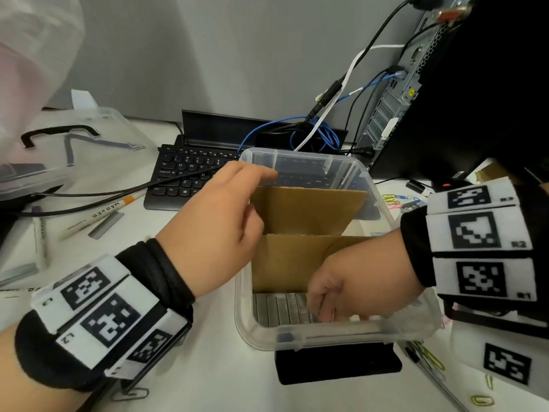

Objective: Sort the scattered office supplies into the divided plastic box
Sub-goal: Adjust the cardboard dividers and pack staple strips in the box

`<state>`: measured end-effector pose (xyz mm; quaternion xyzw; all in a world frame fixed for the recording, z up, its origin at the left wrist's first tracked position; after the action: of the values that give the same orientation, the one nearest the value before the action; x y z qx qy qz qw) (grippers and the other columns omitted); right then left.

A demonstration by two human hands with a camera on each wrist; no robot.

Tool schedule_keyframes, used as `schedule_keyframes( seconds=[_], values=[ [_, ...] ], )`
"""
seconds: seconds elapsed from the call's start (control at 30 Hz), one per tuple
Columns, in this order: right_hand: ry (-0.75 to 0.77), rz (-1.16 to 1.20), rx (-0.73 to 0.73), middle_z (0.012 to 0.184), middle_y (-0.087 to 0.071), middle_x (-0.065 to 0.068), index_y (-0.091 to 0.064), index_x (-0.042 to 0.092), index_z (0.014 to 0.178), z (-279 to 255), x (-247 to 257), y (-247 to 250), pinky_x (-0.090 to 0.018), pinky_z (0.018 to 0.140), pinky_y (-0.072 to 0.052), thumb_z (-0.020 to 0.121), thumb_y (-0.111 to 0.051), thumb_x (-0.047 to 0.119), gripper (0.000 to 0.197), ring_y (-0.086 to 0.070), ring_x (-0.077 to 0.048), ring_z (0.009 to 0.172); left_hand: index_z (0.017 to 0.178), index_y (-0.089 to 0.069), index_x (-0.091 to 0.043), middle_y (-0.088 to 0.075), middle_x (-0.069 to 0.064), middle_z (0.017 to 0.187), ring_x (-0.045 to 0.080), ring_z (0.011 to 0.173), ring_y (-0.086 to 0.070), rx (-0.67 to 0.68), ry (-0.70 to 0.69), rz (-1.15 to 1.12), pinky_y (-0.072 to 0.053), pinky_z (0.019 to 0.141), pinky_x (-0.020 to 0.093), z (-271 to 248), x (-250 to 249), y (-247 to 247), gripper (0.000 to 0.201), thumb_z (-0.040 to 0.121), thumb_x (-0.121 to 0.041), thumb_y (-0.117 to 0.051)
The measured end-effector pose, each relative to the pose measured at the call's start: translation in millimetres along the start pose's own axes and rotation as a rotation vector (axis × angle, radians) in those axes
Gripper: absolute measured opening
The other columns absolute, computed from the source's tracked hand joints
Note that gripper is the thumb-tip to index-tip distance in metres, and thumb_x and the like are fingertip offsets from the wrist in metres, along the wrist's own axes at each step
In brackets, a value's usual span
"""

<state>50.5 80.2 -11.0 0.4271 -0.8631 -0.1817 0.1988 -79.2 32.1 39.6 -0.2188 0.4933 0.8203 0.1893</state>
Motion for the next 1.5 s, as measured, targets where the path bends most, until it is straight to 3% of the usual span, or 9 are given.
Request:
schedule_keyframes(
  seconds=[0.07,0.2,0.37,0.5,0.63,0.8,1.07,1.27,1.5],
  values=[
    [-0.004,0.076,-0.060,0.123,-0.062,-0.004,-0.057,0.014,0.125,-15.9,0.5,9.5,-0.025,0.080,-0.052,0.096,-0.047,0.009,0.031,-0.062,-0.022,0.108,0.127,-0.053,-0.014,-0.050,-0.003,0.114,0.000,0.084,-0.046,-0.008,-0.003,0.011,-0.027,0.078,-0.005,-0.3,-1.5,0.9,0.048,0.082,-0.009,-0.039],
    [0.076,0.203,-0.268,0.098,-0.073,0.002,-0.065,0.017,0.108,-63.3,0.2,41.2,-0.021,0.070,-0.056,0.093,-0.052,0.013,0.019,-0.070,-0.011,0.087,0.129,-0.051,-0.016,-0.049,-0.004,0.116,0.002,0.081,-0.046,-0.011,0.003,0.053,-0.030,0.076,-0.003,0.4,-3.1,2.6,0.047,0.084,-0.001,-0.046],
    [0.071,0.312,-0.686,0.076,-0.071,-0.007,-0.065,0.009,0.090,-127.4,-34.8,74.0,-0.029,0.057,-0.057,0.086,-0.060,0.006,0.007,-0.071,-0.018,0.068,0.129,-0.051,-0.019,-0.044,-0.009,0.116,0.018,0.076,-0.057,-0.006,0.077,0.098,-0.036,0.073,0.001,0.5,-3.2,3.3,0.047,0.085,-0.002,-0.047],
    [-0.142,0.214,-0.894,0.068,-0.067,-0.006,-0.062,0.011,0.083,-135.9,-92.4,67.3,-0.022,0.045,-0.049,0.085,-0.064,0.005,0.007,-0.063,-0.006,0.049,0.130,-0.050,-0.021,-0.049,-0.002,0.123,0.016,0.081,-0.057,-0.014,0.128,0.119,-0.044,0.078,0.025,0.2,-6.2,4.3,0.047,0.086,-0.004,-0.050],
    [-0.351,0.161,-0.815,0.074,-0.065,0.002,-0.065,0.012,0.087,-98.1,-140.7,30.8,-0.018,0.043,-0.048,0.085,-0.060,0.007,0.007,-0.064,-0.012,0.059,0.132,-0.049,-0.023,-0.049,-0.001,0.125,0.010,0.078,-0.055,-0.007,0.191,0.140,-0.041,0.075,0.025,0.0,-4.4,4.0,0.046,0.089,-0.007,-0.051],
    [-0.407,0.118,-0.703,0.085,-0.052,0.009,-0.063,0.014,0.102,-52.5,-165.8,-18.8,-0.009,0.045,-0.035,0.083,-0.063,0.011,0.019,-0.049,-0.008,0.071,0.129,-0.052,-0.023,-0.050,-0.005,0.113,0.012,0.077,-0.056,-0.020,0.234,0.118,-0.041,0.068,0.022,-2.1,-5.0,5.2,0.042,0.090,-0.008,-0.050],
    [-0.396,0.167,-0.749,0.122,-0.045,-0.005,-0.054,0.020,0.123,-25.5,-171.9,-50.7,-0.024,0.079,-0.042,0.083,-0.064,0.011,0.042,-0.052,-0.022,0.107,0.126,-0.055,-0.023,-0.059,0.001,0.124,0.021,0.103,-0.060,-0.052,0.255,0.081,-0.051,0.092,0.042,-2.9,5.9,3.7,0.039,0.089,-0.009,-0.051],
    [-0.269,0.316,-0.949,0.094,-0.058,-0.001,-0.060,0.015,0.095,-23.7,-152.6,-44.0,-0.028,0.077,-0.046,0.087,-0.061,0.031,0.018,-0.057,-0.019,0.088,0.122,-0.057,-0.021,-0.061,0.003,0.121,0.023,0.107,-0.060,-0.052,0.249,0.091,-0.049,0.095,0.046,-3.5,5.3,4.8,0.036,0.089,-0.007,-0.052],
    [-0.370,0.240,-0.840,0.080,-0.056,-0.004,-0.055,0.011,0.083,-7.6,-142.8,-29.2,-0.026,0.061,-0.045,0.076,-0.073,0.027,0.025,-0.054,-0.020,0.075,0.121,-0.058,-0.019,-0.060,0.005,0.121,0.025,0.107,-0.058,-0.034,0.255,0.132,-0.048,0.095,0.045,-3.4,-1.4,5.8,0.035,0.089,-0.007,-0.053]
  ],
)
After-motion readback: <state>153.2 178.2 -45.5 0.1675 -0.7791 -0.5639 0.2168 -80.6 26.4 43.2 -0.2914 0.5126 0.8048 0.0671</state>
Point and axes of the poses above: each hand's wrist, its own z-axis towards the middle knuckle, its own y-axis out of the back of the hand, x = y × z, the point moved 7 cm from there along z, towards the middle knuckle
